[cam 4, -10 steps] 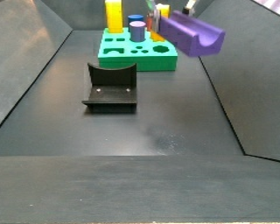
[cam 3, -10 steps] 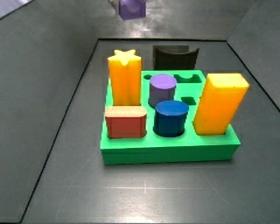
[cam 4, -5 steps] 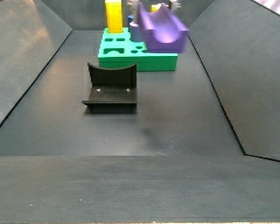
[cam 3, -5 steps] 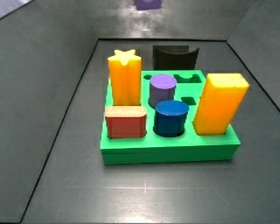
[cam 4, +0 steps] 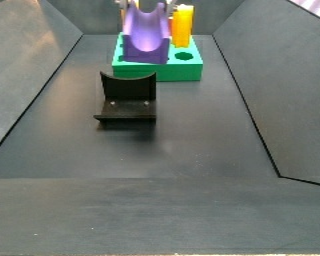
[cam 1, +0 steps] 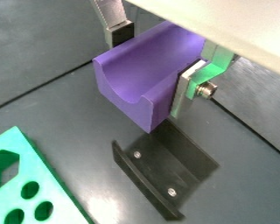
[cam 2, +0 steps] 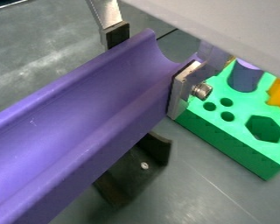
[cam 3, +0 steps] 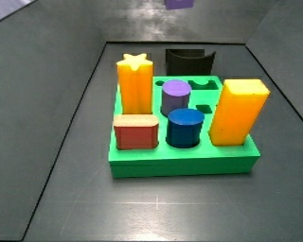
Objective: Pick up the arch object. Move up. Place the arch object on the fixture. Regrasp the arch object. Move to above the board. Insert the arch object.
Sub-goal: Place the arch object on the fixture.
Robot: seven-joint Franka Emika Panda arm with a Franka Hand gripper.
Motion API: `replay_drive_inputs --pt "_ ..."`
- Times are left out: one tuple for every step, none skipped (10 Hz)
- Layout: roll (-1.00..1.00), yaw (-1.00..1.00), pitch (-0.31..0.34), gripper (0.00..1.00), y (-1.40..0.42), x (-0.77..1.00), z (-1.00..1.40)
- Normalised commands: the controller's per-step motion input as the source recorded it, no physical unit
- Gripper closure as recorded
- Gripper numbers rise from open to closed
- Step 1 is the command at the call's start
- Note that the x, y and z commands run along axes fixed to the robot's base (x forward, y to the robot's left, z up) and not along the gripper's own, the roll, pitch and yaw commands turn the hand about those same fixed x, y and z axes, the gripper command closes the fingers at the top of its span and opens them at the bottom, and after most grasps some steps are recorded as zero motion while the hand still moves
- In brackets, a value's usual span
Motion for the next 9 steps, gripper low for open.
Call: replay_drive_inputs --pt "-0.04 -0.05 0.11 1.0 0.04 0.72 0.01" --pt "-0.03 -0.05 0.12 1.0 0.03 0.65 0.01" --pt "-0.02 -0.04 0.128 1.0 0.02 0.53 0.0" --pt "-0.01 -0.04 0.134 1.0 0.02 0.47 0.0" --pt "0.01 -0.04 0.147 1.0 0.01 0.33 0.01" --pt "-1.0 -0.03 0.147 1.0 -0.62 0.14 -0.13" --pt "-1.0 -0.03 0.146 1.0 -0.58 0.07 -0.12" --pt "-1.0 -0.04 0.147 1.0 -0.25 -0.01 -0.04" --pt "-1.0 -0.05 0.148 1.0 -0.13 -0.01 0.0"
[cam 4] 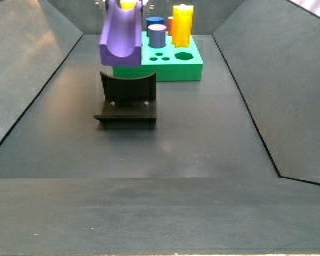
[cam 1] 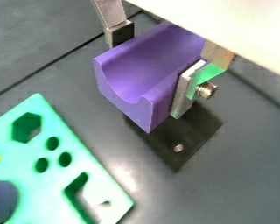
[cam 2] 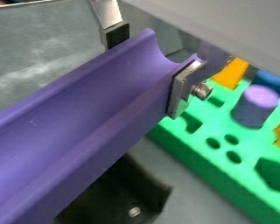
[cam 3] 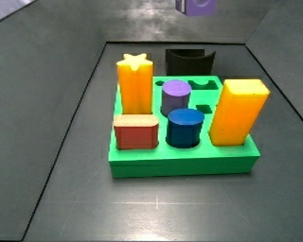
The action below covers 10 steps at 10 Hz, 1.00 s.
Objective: Pick up the arch object. Move up. Place the arch object on the fixture. Regrasp the arch object. Move to above the board. Insert the arch object.
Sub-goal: Place the arch object on the fixture.
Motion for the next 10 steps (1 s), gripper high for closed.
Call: replay_drive_inputs --pt "-1.0 -0.06 0.149 1.0 -0.05 0.01 0.0" --pt "-1.0 -0.07 0.151 1.0 -0.03 0.03 0.0" --pt "-1.0 -0.08 0.159 1.0 0.01 0.06 0.0" --pt "-1.0 -0.09 0.16 1.0 0.02 0.06 0.0" --pt "-1.0 -0.11 0.161 1.0 0.03 0.06 -0.01" --pt "-1.0 -0.12 0.159 1.0 0.04 0.06 -0.01" --pt "-1.0 -0.15 0.156 1.0 0.04 0.06 0.0" --pt "-1.0 -0.16 0.153 1.0 0.04 0.06 0.0" --pt "-1.0 -0.21 0.145 1.0 0.04 0.06 -0.01" --pt "-1.0 -0.23 0.14 1.0 0.04 0.06 -0.01"
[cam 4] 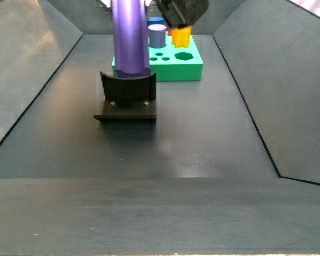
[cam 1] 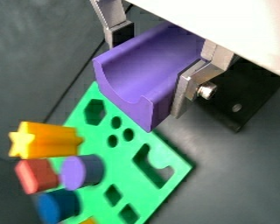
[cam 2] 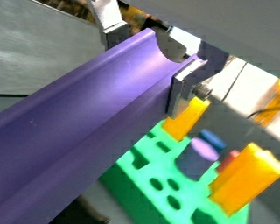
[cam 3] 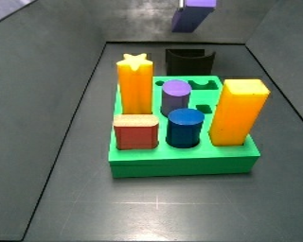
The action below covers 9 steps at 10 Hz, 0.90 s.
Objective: Pick up the arch object. Move up. Place the arch object on the fixture. Regrasp the arch object. Move to above the board. Insert the arch object.
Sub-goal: Place the arch object on the fixture.
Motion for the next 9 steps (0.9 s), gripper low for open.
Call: replay_drive_inputs --pt "-0.83 -0.24 0.094 1.0 0.04 0.06 -0.01" --pt "-0.63 -0.23 0.05 1.0 0.04 0.07 -0.01" --pt "-0.37 -0.21 -0.007 1.0 0.04 0.06 -0.01" --pt "-0.24 -0.18 -0.043 1.0 0.02 0.06 0.0" --pt "-0.15 -0.2 -0.048 1.0 0.02 0.08 -1.0" --pt "-0.13 -0.19 -0.06 1.0 0.02 0.08 -1.0" --pt "-0.1 -0.12 -0.1 1.0 0.02 0.1 -1.0" --pt "-0.09 -0.1 -0.113 1.0 0.02 0.1 -1.0" --pt "-0.07 -0.06 -0.133 1.0 0.02 0.11 -1.0"
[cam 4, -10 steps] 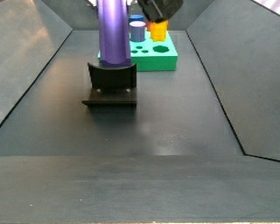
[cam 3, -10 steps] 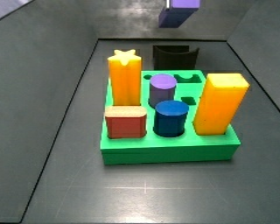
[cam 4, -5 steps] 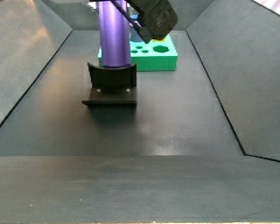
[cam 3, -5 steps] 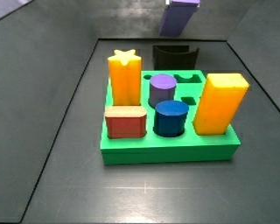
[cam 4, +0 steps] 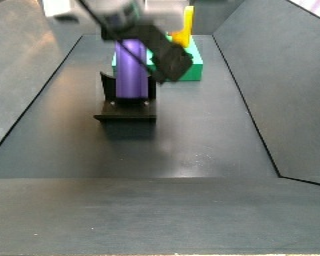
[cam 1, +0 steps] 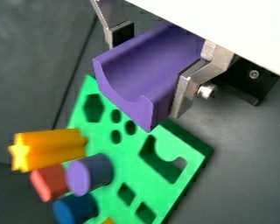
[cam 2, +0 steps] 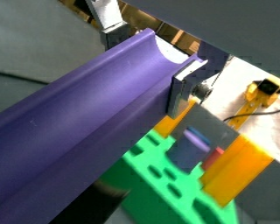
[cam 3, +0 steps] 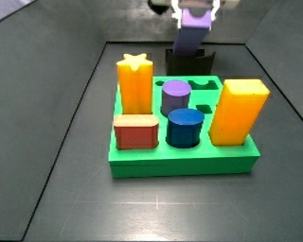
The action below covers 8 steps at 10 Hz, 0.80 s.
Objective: Pick up the arch object. Move up. Place the arch object on the fixture. Regrasp the arch object. Move to above the board. Insert the arch object.
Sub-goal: Place the arch object on the fixture.
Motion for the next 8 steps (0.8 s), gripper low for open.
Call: replay_drive_inputs --pt "-0.06 -0.03 -0.141 1.0 0.01 0.09 -0.84" --pt "-0.06 0.01 -0.131 1.0 0.01 0.07 -0.58" --pt "-0.06 0.02 -0.124 1.0 0.01 0.07 -0.45" --pt "-0.07 0.05 -0.103 1.0 -0.04 0.05 -0.27" --pt "-0.07 0.06 -0.099 1.0 -0.04 0.04 -0.23" --pt "-0.07 0.06 -0.089 1.0 -0.04 0.04 -0.2" --pt "-0.08 0.06 -0.081 1.0 -0.04 0.03 -0.18" --pt "-0.07 0.05 -0.077 1.0 -0.04 0.03 -0.18"
